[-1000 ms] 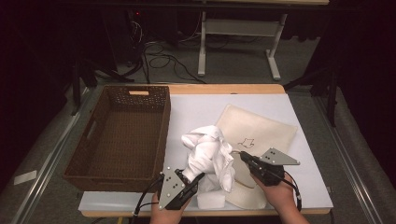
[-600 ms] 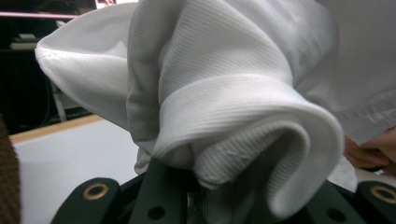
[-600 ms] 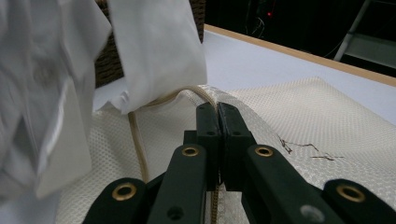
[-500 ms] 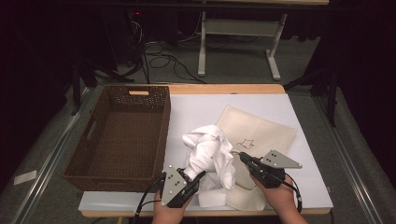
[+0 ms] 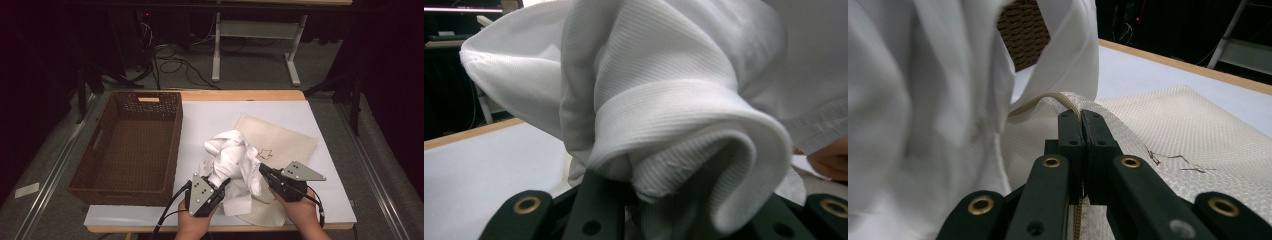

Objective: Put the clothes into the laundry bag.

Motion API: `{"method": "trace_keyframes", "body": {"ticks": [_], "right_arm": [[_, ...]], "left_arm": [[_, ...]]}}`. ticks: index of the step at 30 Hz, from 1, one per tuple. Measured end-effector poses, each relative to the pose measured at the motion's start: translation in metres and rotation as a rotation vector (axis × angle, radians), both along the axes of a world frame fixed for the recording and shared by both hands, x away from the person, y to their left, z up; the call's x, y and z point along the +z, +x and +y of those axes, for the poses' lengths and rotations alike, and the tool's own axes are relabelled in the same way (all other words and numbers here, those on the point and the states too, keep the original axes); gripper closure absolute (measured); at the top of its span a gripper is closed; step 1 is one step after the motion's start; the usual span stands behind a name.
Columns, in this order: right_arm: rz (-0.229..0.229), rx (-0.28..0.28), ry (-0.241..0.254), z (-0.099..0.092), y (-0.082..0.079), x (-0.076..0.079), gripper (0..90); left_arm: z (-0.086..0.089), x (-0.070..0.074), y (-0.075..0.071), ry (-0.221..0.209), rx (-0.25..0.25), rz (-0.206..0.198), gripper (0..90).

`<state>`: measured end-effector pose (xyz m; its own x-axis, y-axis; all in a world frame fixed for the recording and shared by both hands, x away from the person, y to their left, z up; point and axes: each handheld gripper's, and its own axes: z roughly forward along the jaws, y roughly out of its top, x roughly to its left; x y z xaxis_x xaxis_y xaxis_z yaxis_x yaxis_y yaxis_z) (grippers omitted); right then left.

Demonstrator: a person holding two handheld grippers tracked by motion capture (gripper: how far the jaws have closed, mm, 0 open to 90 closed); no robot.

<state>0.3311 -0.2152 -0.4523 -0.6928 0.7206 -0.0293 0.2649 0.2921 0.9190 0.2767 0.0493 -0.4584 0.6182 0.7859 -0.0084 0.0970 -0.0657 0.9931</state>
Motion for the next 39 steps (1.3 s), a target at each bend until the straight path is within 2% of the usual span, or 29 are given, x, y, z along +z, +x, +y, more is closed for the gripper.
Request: {"method": "trace_keyframes", "body": {"ticks": [1, 6, 8, 9, 10, 11, 13, 15, 19, 20, 22, 25, 28, 31, 33, 35, 36, 39], "right_arm": [[-0.004, 0.002, 0.005, -0.001, 0.000, 0.000, 90.0], [0.006, -0.012, 0.025, -0.006, 0.003, 0.002, 89.9], [0.006, -0.019, 0.028, -0.007, 0.003, 0.002, 90.0], [0.006, -0.019, 0.028, -0.007, 0.003, 0.002, 90.0], [0.006, -0.019, 0.030, -0.008, 0.003, 0.003, 90.0], [0.006, -0.019, 0.030, -0.008, 0.003, 0.003, 90.0], [0.000, -0.021, 0.033, -0.009, 0.004, 0.004, 90.0], [0.006, -0.026, 0.034, -0.010, 0.004, 0.005, 90.0], [0.007, -0.028, 0.031, -0.010, 0.004, 0.005, 90.0], [0.007, -0.028, 0.031, -0.010, 0.004, 0.005, 90.0], [0.001, -0.024, 0.028, -0.010, 0.004, 0.004, 90.0], [0.005, -0.026, 0.025, -0.009, 0.004, 0.004, 90.0], [0.005, -0.023, 0.022, -0.008, 0.003, 0.004, 90.0], [0.006, -0.021, 0.020, -0.007, 0.003, 0.004, 90.0], [0.006, -0.018, 0.019, -0.007, 0.003, 0.004, 90.0], [0.003, -0.018, 0.016, -0.006, 0.003, 0.004, 90.0], [0.002, -0.019, 0.018, -0.007, 0.003, 0.003, 90.0], [0.000, -0.020, 0.029, -0.010, 0.003, 0.004, 90.0]], "left_arm": [[-0.004, -0.003, 0.003, 0.021, 0.004, 0.006, 74.5], [-0.014, -0.012, 0.008, 0.048, 0.005, 0.007, 74.5], [-0.023, -0.022, 0.013, 0.084, -0.008, 0.027, 74.5], [-0.023, -0.022, 0.013, 0.084, -0.008, 0.027, 74.5], [-0.028, -0.028, 0.016, 0.107, -0.019, 0.047, 74.5], [-0.028, -0.028, 0.016, 0.107, -0.019, 0.047, 74.5], [-0.035, -0.037, 0.025, 0.130, -0.035, 0.092, 74.4], [-0.036, -0.038, 0.027, 0.133, -0.040, 0.105, 74.4], [-0.043, -0.045, 0.038, 0.204, -0.053, 0.153, 74.3], [-0.043, -0.045, 0.038, 0.204, -0.053, 0.153, 74.3], [-0.047, -0.048, 0.041, 0.241, -0.063, 0.197, 74.4], [-0.052, -0.052, 0.043, 0.284, -0.065, 0.225, 74.3], [-0.056, -0.053, 0.047, 0.280, -0.069, 0.270, 74.3], [-0.058, -0.055, 0.050, 0.285, -0.074, 0.293, 74.1], [-0.058, -0.055, 0.053, 0.273, -0.088, 0.329, 73.3], [-0.057, -0.055, 0.054, 0.255, -0.090, 0.342, 70.8], [-0.056, -0.054, 0.054, 0.247, -0.097, 0.346, 68.1], [-0.050, -0.051, 0.049, 0.214, -0.104, 0.328, 49.5]]}}
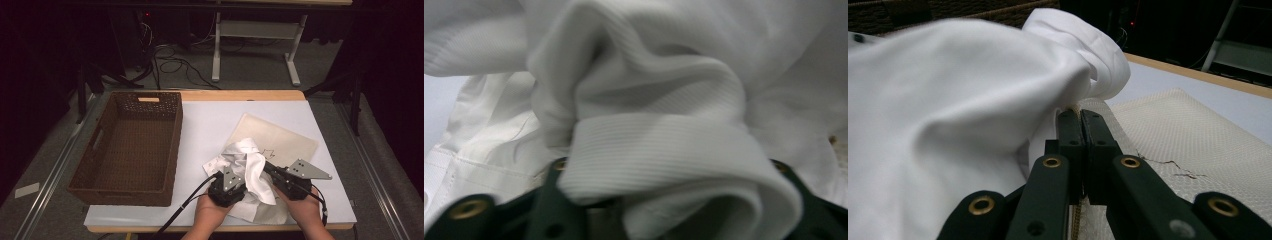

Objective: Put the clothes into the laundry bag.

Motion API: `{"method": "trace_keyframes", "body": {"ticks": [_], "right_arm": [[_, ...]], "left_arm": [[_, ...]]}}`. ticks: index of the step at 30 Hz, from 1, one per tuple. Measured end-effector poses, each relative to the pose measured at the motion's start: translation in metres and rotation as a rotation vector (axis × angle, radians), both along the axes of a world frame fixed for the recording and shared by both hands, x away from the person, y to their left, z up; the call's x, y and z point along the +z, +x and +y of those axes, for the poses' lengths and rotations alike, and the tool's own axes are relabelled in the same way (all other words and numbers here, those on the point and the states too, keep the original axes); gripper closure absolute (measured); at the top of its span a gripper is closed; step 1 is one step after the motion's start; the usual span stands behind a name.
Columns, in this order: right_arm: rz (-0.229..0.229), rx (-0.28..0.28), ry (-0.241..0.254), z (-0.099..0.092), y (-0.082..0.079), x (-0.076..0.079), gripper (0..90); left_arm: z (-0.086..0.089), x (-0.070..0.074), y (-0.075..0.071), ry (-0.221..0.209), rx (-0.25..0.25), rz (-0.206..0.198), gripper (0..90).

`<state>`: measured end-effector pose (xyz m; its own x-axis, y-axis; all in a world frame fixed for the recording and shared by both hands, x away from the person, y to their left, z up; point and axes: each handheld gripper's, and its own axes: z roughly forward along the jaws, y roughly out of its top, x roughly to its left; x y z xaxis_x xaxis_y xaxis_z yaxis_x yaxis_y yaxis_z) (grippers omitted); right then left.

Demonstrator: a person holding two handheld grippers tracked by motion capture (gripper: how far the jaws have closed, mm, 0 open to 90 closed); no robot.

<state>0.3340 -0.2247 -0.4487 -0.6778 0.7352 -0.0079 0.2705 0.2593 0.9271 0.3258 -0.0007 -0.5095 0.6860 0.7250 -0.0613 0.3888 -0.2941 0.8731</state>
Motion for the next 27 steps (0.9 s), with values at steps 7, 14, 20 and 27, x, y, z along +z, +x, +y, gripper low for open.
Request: {"method": "trace_keyframes", "body": {"ticks": [7, 14, 20, 27], "right_arm": [[-0.007, 0.004, -0.011, 0.001, 0.000, -0.001, 90.0], [-0.003, -0.002, -0.011, 0.002, -0.001, -0.002, 90.0], [-0.006, -0.004, -0.012, 0.002, -0.001, -0.002, 90.0], [-0.006, 0.001, -0.009, 0.002, -0.002, -0.001, 90.0]], "left_arm": [[0.019, 0.010, -0.015, -0.084, 0.051, -0.060, 22.4], [0.026, 0.026, -0.022, -0.183, 0.021, -0.113, 48.8], [0.012, 0.020, -0.018, -0.166, 0.000, -0.112, 76.2], [-0.012, 0.004, -0.020, -0.065, -0.055, -0.103, 78.2]]}}
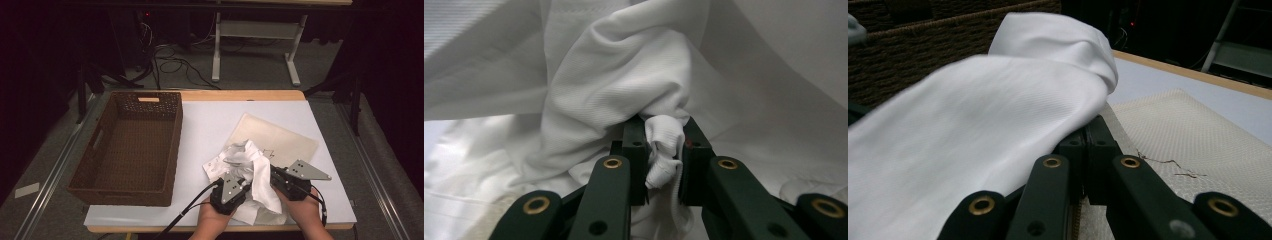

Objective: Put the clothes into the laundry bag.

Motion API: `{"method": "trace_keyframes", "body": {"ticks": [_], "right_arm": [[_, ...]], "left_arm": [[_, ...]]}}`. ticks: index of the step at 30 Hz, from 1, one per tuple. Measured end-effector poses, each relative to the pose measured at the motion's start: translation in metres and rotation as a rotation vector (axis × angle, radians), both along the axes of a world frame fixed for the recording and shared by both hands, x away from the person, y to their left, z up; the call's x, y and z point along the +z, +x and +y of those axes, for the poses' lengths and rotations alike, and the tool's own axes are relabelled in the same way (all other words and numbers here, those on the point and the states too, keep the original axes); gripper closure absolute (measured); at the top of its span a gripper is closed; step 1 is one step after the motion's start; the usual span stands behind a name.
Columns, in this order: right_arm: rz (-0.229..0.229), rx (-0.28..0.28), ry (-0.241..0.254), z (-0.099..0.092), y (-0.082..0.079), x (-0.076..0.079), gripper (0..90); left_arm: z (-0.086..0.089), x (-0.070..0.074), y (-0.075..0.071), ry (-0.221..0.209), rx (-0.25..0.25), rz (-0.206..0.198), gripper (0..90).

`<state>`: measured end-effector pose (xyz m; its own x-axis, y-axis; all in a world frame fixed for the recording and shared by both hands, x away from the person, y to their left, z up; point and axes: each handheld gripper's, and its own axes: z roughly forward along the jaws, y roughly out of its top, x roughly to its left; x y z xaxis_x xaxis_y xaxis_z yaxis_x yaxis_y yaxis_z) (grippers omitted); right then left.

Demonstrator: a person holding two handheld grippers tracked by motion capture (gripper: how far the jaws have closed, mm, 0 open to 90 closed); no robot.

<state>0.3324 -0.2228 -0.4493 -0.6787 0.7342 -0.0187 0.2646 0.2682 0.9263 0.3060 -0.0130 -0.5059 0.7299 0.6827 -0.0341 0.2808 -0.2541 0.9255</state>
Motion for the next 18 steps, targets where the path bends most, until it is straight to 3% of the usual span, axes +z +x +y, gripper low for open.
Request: {"method": "trace_keyframes", "body": {"ticks": [3, 7, 12, 16, 18], "right_arm": [[-0.008, 0.010, -0.004, 0.002, -0.002, 0.002, 90.0], [-0.015, 0.015, 0.003, 0.002, -0.005, 0.004, 90.0], [-0.019, 0.025, 0.003, 0.001, -0.008, 0.005, 90.0], [-0.023, 0.018, 0.012, -0.002, -0.008, 0.003, 90.0], [-0.025, 0.013, 0.017, -0.004, -0.008, 0.003, 90.0]], "left_arm": [[-0.007, -0.003, 0.002, 0.024, -0.003, 0.020, 78.2], [-0.011, -0.004, 0.008, -0.001, 0.007, 0.059, 77.4], [-0.011, -0.004, 0.009, -0.022, -0.002, 0.079, 74.4], [-0.002, 0.002, 0.001, -0.071, -0.024, 0.037, 51.9], [0.005, 0.005, -0.006, -0.087, -0.013, 0.020, 42.4]]}}
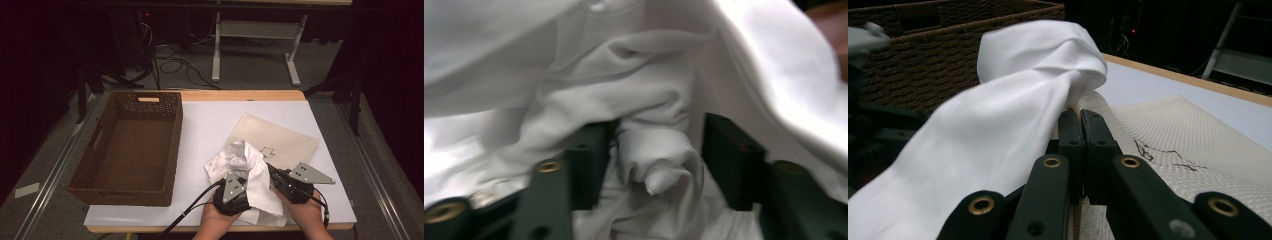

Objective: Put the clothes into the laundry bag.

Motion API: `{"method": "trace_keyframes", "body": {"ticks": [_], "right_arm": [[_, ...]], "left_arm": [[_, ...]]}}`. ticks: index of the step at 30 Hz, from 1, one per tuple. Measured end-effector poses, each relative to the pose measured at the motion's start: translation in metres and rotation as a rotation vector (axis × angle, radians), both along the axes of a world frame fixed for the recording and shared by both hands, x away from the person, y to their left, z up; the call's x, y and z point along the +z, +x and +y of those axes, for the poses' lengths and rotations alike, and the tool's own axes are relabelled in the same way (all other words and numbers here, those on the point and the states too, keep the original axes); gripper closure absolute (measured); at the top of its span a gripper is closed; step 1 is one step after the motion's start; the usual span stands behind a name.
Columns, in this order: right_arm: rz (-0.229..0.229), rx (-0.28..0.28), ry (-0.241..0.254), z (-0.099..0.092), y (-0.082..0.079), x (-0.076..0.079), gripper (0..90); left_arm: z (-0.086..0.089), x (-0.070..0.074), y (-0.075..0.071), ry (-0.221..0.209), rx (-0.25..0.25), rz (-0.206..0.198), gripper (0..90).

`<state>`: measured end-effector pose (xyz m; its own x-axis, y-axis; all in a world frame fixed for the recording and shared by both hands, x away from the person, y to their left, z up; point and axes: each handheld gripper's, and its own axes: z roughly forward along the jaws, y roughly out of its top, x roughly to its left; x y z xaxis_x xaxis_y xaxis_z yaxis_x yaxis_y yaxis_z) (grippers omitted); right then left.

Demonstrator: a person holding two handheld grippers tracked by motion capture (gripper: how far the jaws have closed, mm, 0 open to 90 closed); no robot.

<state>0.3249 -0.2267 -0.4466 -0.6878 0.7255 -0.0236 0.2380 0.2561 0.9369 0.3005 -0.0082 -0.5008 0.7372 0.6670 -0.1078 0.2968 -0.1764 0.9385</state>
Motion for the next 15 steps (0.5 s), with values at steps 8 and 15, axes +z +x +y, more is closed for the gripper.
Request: {"method": "trace_keyframes", "body": {"ticks": [8, 15], "right_arm": [[0.007, -0.008, -0.009, 0.001, 0.000, -0.003, 90.0], [0.010, 0.001, -0.015, 0.003, 0.000, -0.003, 90.0]], "left_arm": [[0.031, 0.010, -0.006, -0.070, 0.102, -0.039, 17.8], [0.011, 0.008, 0.013, -0.076, -0.001, 0.037, 48.8]]}}
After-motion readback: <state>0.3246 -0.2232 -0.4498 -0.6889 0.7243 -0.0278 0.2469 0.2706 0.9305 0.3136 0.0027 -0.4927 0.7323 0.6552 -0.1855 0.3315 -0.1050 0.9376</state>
